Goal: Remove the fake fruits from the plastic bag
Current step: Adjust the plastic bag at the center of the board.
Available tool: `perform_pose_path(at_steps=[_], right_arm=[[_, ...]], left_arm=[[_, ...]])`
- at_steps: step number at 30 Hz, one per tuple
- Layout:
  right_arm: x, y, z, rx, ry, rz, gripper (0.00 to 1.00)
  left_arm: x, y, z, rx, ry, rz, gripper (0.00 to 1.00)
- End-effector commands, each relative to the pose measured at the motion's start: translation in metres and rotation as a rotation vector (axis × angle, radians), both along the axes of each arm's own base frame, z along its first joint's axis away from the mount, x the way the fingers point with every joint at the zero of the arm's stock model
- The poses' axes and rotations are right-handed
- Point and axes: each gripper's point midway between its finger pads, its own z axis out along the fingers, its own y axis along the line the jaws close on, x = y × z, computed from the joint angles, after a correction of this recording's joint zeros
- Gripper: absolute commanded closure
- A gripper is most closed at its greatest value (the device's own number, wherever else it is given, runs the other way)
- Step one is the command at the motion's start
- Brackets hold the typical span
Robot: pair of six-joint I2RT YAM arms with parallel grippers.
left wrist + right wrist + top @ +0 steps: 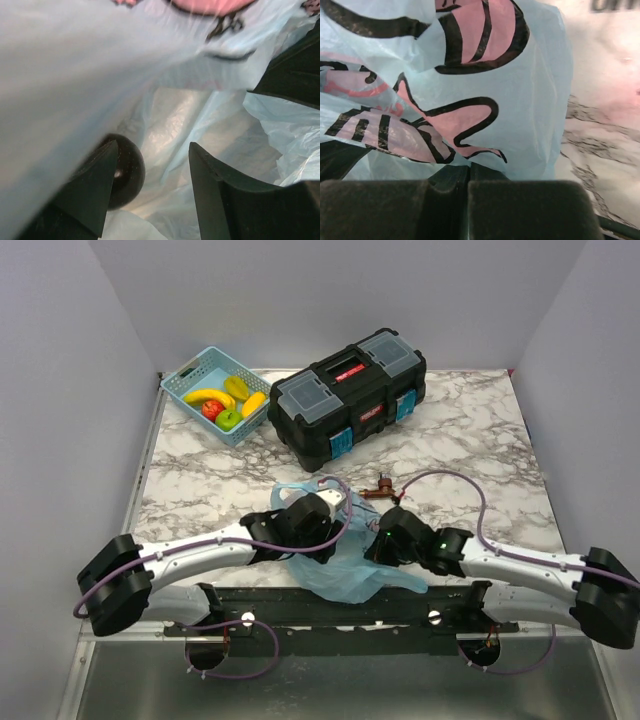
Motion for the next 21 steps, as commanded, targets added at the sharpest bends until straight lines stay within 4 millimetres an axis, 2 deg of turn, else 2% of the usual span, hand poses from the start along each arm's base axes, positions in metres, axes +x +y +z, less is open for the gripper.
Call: perform_pose_path(at_steps=[1,3,7,11,14,17,19,21], right_arm=[[0.0,0.037,0.004,0.008,-0.017,0.112,0.99],[-0.001,0.037,0.001,-0.06,-0.036,0.094,0.99],[0.002,0.036,0.011,-0.078,-0.069,0.044,0.99],[0.015,0.005,0.031,-0.093,-0.135,-0.112,0.99],[0.024,-0.027,0.065,-0.12,-0.214,-0.222,0.99],[0.031,-0.045,0.116,-0.109,-0.303,-0.257,0.99],[0.033,-0.048,0.141,-0.094,-0.356,-0.234,0.99],[0.031,-0.034,0.162,-0.044,-0.379,-0.158,0.99]], left_arm=[[0.004,0.024,-0.008,0.045,-0.051,0.065,0.4],[0.002,0.023,-0.003,0.034,-0.047,0.063,0.4],[-0.006,0.002,0.019,-0.102,-0.056,-0.022,0.4],[-0.005,-0.03,0.057,-0.197,-0.047,-0.098,0.39],[-0.001,-0.055,0.088,-0.275,-0.05,-0.138,0.39],[-0.002,-0.076,0.122,-0.359,-0.056,-0.187,0.39],[-0.004,-0.087,0.144,-0.413,-0.059,-0.227,0.39],[-0.005,-0.094,0.161,-0.451,-0.059,-0.243,0.39]])
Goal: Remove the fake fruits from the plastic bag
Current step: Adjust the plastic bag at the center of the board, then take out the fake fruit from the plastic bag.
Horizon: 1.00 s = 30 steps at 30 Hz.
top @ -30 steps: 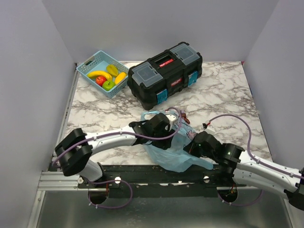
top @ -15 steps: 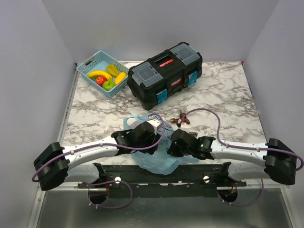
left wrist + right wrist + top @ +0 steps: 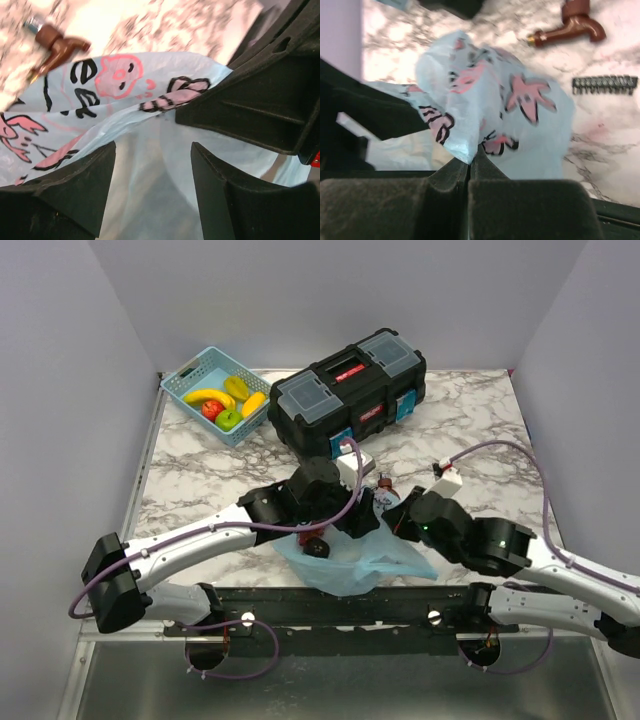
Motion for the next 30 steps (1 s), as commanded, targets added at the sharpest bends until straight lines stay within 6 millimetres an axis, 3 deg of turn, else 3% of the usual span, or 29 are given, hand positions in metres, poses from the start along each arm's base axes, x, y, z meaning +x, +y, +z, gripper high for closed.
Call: perform_pose_path(at_steps=[1,5,8,11,14,21,25,27,30], right_arm=[[0.004,-0.011,0.029,-0.07,-0.083,0.042,0.99],[-0.01,0.034,0.018,-0.008,-0.046,0.233,0.99],[-0.023,0.067,-0.011,0.041,0.021,0.349,0.99],[-0.037,0.082,-0.055,0.045,0.094,0.398,0.99],[-0.045,0.082,-0.082,0.01,0.145,0.388,0.99],[-0.057,0.069,-0.112,-0.054,0.211,0.378,0.98],[-0.059,0.055,-0.126,-0.103,0.234,0.342,0.77],[-0.058,0.053,-0.128,-0.111,0.238,0.329,0.68],[-0.054,0.052,-0.132,-0.122,0.228,0.307,0.47]], left_arm=[[-0.012,-0.024,0.046,-0.13,0.001,-0.11,0.39],[-0.018,-0.012,0.034,-0.11,0.016,-0.099,0.39],[-0.02,0.014,0.001,-0.02,0.014,-0.047,0.4],[-0.027,0.041,-0.034,0.077,0.021,-0.028,0.4],[-0.036,0.058,-0.063,0.124,0.04,-0.036,0.39],[-0.043,0.079,-0.102,0.221,0.081,-0.012,0.42],[-0.049,0.103,-0.119,0.249,0.11,0.06,0.45],[-0.054,0.103,-0.115,0.19,0.115,0.064,0.46],[-0.058,0.107,-0.124,0.189,0.176,0.114,0.46]])
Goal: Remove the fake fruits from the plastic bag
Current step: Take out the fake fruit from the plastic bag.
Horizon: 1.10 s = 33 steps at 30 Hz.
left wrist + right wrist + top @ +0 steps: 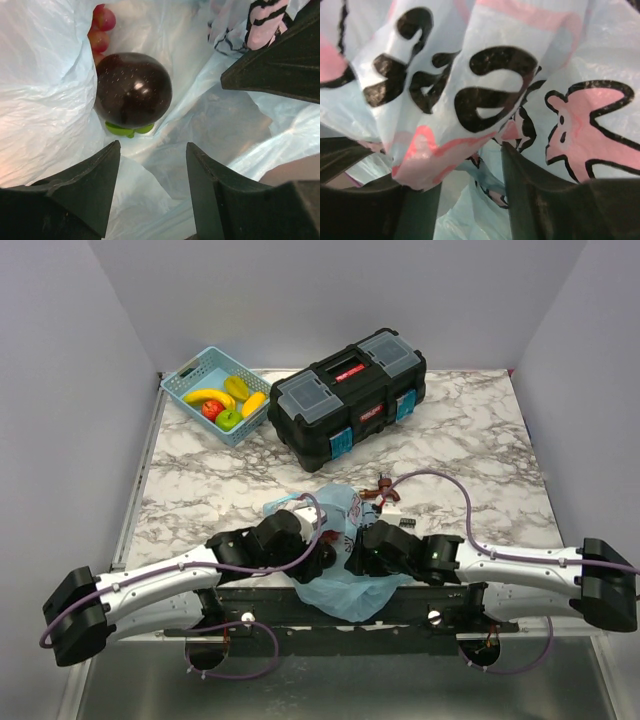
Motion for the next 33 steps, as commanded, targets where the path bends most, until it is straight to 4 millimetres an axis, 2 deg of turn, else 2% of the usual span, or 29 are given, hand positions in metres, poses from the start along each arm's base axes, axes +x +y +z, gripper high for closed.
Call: perform_pose_path(at_steps=[1,4,8,10,13,17,25,29,33], right_arm=[[0.005,-0.007,-0.013,-0.044,-0.011,-0.046,0.42],[0.009,-0.004,-0.02,-0.069,-0.017,-0.054,0.33],[0.012,-0.003,-0.039,-0.114,-0.007,-0.066,0.33],[0.013,-0.003,-0.045,-0.128,0.0,-0.077,0.44],[0.012,-0.004,-0.048,-0.121,0.012,-0.096,0.66],[0.01,-0.002,-0.045,-0.078,0.011,-0.096,0.81],[0.012,-0.007,-0.035,-0.083,-0.007,-0.104,0.86],[0.012,-0.008,-0.034,-0.077,-0.009,-0.105,0.87],[0.012,-0.008,-0.033,-0.068,-0.005,-0.114,0.88]], left_arm=[[-0.001,0.004,-0.011,-0.004,0.061,0.096,0.46],[0.0,0.002,-0.02,0.059,0.098,0.109,0.45],[0.006,-0.001,-0.025,0.076,0.099,0.123,0.45],[0.011,-0.004,-0.017,0.052,0.067,0.128,0.44],[0.011,-0.015,0.009,-0.061,0.022,0.089,0.41],[0.016,-0.015,0.022,-0.104,-0.022,0.1,0.3],[0.029,-0.032,0.031,-0.101,-0.044,0.099,0.28],[0.041,-0.029,0.022,-0.021,-0.074,0.129,0.28],[0.047,-0.021,0.0,0.1,-0.057,0.156,0.26]])
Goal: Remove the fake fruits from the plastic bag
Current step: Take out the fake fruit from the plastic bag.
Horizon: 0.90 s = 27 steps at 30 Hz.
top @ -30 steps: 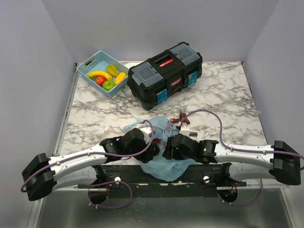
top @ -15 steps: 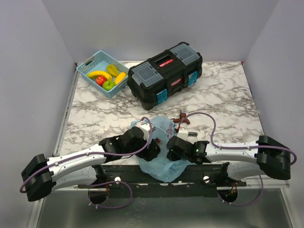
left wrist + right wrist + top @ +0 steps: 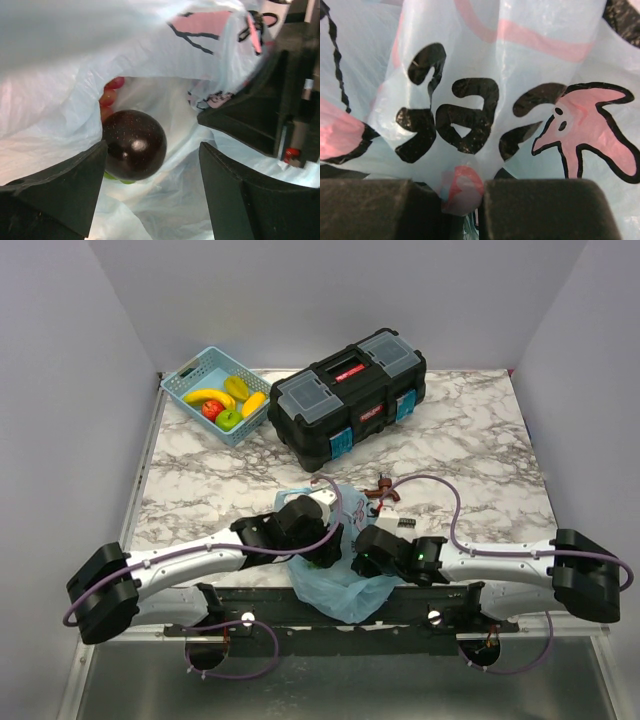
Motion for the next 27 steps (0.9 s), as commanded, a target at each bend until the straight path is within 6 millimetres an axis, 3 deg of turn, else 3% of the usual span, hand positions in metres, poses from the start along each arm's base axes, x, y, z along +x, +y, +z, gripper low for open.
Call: perform_pose_path(at_steps=[1,4,14,18,23,27], right_arm=[[0.002,-0.003,0.002,0.011,-0.018,-0.031,0.88],[0.001,-0.002,0.0,0.029,-0.014,-0.028,0.88],[-0.003,-0.001,-0.002,0.04,0.004,-0.015,0.92],[-0.005,-0.003,0.0,0.057,0.004,-0.011,0.93],[-0.005,-0.012,0.003,0.068,-0.005,-0.046,0.99],[-0.003,-0.017,0.011,0.102,-0.024,-0.068,0.99]], left_arm=[[0.012,0.01,-0.021,0.137,-0.004,0.046,0.26],[0.006,0.01,-0.037,0.141,0.031,0.043,0.26],[0.003,0.001,-0.04,0.134,0.054,0.003,0.44],[-0.009,-0.007,-0.012,0.041,0.066,-0.061,0.55],[-0.017,-0.014,0.055,-0.146,0.01,-0.083,0.63],[-0.01,-0.013,0.106,-0.289,-0.074,-0.032,0.73]])
